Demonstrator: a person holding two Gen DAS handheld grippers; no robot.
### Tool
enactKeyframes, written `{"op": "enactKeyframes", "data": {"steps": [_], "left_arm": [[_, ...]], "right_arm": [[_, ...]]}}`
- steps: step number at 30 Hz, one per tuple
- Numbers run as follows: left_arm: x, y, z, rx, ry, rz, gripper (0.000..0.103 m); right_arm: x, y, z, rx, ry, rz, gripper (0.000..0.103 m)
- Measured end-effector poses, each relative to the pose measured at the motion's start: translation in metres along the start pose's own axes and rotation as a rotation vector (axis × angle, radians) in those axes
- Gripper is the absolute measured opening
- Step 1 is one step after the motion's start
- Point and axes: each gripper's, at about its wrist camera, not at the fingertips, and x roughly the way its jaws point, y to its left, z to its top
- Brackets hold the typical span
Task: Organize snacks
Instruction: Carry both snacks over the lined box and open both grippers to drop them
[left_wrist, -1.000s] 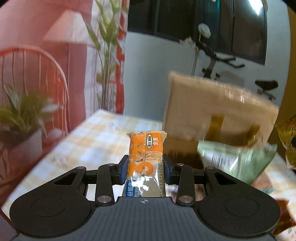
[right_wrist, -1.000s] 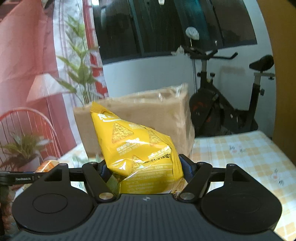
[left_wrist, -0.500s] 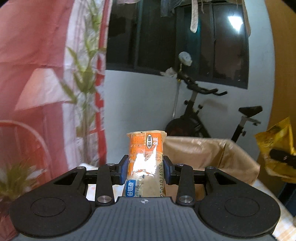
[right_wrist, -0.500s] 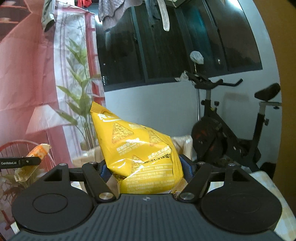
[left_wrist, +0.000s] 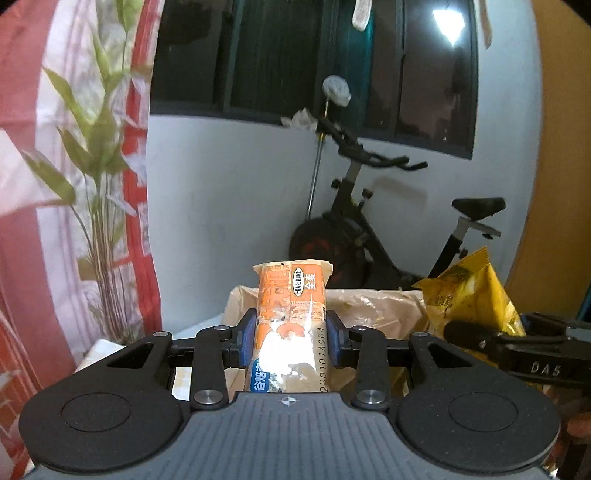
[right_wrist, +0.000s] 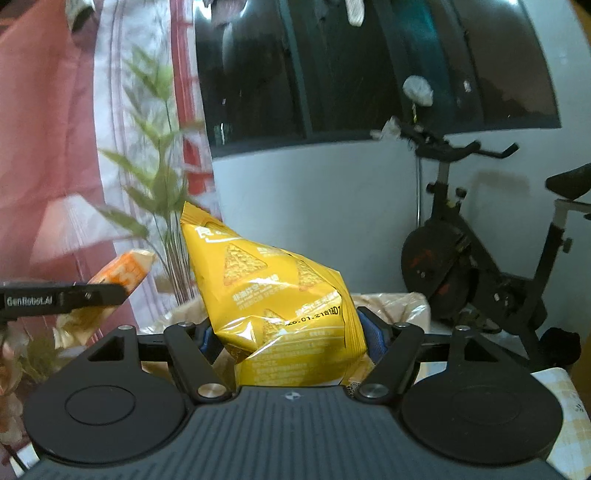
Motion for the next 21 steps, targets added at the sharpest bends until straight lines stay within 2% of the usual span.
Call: {"op": "enactKeyframes", "data": {"steps": [5,7,9,11,21], "left_arm": [[0.037,0.002,-0.002,0.02,0.064,0.02,0.043],[0.041,0.006,0.0,0.01,0.08,0.019,0.066],[0.04,0.011,0.002,-0.022,0.083,0.032,0.072],[0.035,0.015,0.002,-0.048,0.088,0.031,0.072],[-0.029,0.03,0.005,-0.076,0.087,0.053,0.072]], "right_arm": [[0.038,-0.007,-0.002,0.036,0.091,-0.015,0.075],[0.048,-0.009,-0.004,0.054,0.128,-0.035,0.077],[0.055,-0.013,-0.004,0.078,0.171,-0.042,0.083],[0.054,-0.015,-0.005,0.096,0.185,-0.04,0.092],[0.001,-0.006,-0.002,0.102,0.134,0.0,0.092]]}}
